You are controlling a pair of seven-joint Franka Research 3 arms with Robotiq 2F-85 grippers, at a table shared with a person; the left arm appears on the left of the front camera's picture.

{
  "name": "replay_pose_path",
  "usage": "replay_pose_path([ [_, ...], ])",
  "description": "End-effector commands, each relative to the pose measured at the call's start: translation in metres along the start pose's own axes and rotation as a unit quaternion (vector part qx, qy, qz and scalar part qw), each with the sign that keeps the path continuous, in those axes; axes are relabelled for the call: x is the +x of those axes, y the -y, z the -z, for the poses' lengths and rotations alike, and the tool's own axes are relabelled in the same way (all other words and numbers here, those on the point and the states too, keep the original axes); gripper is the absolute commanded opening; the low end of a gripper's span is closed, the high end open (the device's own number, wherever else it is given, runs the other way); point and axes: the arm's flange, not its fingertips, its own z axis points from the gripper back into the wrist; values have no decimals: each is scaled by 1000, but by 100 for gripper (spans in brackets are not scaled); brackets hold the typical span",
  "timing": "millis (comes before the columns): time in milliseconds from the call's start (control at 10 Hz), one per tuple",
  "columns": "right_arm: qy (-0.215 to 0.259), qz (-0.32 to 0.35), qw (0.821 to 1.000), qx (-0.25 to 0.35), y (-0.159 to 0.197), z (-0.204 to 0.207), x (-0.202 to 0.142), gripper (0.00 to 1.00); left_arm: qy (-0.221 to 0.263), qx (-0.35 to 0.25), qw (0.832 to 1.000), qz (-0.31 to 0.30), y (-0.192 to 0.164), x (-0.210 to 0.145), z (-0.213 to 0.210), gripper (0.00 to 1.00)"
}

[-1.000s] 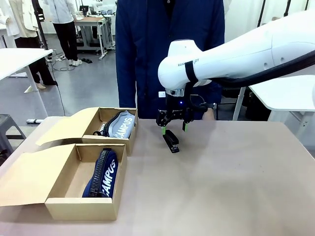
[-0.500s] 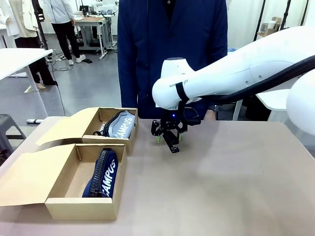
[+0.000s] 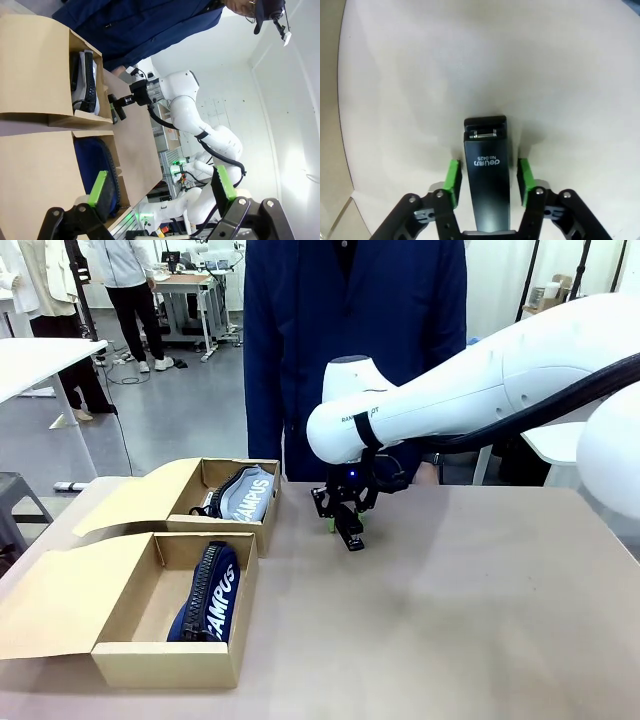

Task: Place items inside the box.
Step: Pick up a Pencil pouch or Stapler and place it inside the Mailer Box closest to the robot.

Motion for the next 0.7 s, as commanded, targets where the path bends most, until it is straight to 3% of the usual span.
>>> replay_pose_path([
  [0, -1, 6, 1000, -27, -2, 1, 2, 0, 6, -10, 1000, 10, 1, -1, 0, 100],
  [400, -17, -3, 1000, -25, 0, -2, -9, 0, 6, -10, 1000, 10, 1, -1, 0, 100],
  [600, -38, -20, 999, 1, 7, -20, -44, 0, 6, -10, 1000, 10, 1, -1, 0, 100],
])
